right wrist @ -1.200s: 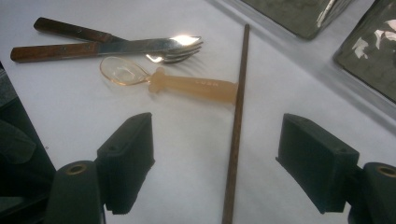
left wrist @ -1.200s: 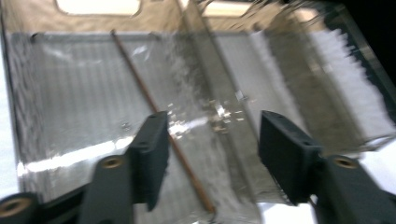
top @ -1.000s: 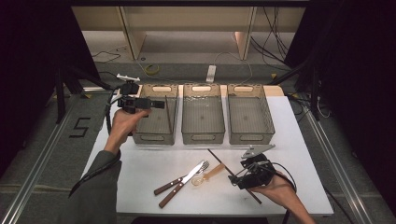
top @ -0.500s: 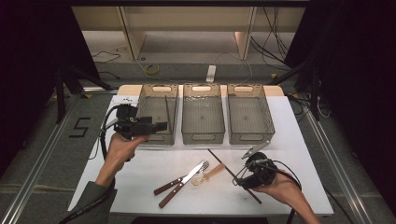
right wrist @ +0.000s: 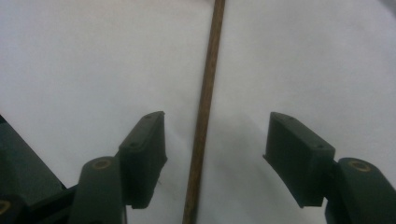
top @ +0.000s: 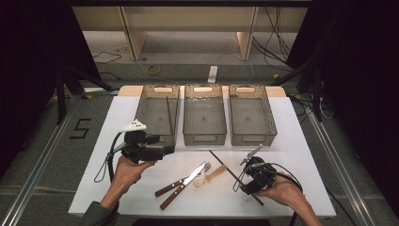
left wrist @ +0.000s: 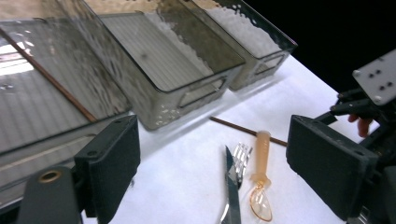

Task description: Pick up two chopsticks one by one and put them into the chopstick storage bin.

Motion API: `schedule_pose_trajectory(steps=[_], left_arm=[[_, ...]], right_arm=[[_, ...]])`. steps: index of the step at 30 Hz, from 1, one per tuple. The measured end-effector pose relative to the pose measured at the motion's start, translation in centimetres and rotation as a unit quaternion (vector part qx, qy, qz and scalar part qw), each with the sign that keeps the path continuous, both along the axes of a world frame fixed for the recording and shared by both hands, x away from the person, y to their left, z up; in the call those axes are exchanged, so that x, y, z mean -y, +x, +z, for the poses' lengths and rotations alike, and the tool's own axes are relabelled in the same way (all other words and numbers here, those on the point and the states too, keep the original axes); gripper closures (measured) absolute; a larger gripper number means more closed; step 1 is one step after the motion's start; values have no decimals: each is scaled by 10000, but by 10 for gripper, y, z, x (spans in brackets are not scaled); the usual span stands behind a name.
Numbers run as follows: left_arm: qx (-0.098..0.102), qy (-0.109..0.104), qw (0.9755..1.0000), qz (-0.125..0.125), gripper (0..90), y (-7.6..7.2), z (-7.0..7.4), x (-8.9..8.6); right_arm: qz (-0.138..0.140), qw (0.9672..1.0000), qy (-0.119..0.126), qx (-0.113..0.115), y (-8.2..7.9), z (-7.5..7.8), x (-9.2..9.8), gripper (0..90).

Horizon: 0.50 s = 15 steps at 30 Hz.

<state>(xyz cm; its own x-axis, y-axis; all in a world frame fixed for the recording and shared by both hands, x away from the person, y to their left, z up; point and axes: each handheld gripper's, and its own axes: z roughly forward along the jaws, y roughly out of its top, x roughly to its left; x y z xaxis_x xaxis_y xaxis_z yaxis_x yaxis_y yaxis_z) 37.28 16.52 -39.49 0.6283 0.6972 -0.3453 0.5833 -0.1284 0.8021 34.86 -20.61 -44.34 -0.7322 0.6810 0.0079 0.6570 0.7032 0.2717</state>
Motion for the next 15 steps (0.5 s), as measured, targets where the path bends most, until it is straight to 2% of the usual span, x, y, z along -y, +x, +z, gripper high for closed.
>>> schedule_pose_trajectory(steps=[3, 7, 11, 15], left_arm=[[28, 28, 10000, -88, 169, -7, -7, 2], [161, 85, 9998, -71, 169, -15, -10, 3], [127, 21, 9999, -51, 169, -19, -13, 3], [128, 81, 9999, -76, 169, -20, -16, 3]], right_arm=[[-3, 9999, -93, -61, 0, -3, -1, 433], [24, 9998, -154, -135, 1, -6, -2, 509], [136, 9994, -292, -161, 0, -6, -6, 589], [222, 9990, -309, -212, 0, -7, -7, 648]])
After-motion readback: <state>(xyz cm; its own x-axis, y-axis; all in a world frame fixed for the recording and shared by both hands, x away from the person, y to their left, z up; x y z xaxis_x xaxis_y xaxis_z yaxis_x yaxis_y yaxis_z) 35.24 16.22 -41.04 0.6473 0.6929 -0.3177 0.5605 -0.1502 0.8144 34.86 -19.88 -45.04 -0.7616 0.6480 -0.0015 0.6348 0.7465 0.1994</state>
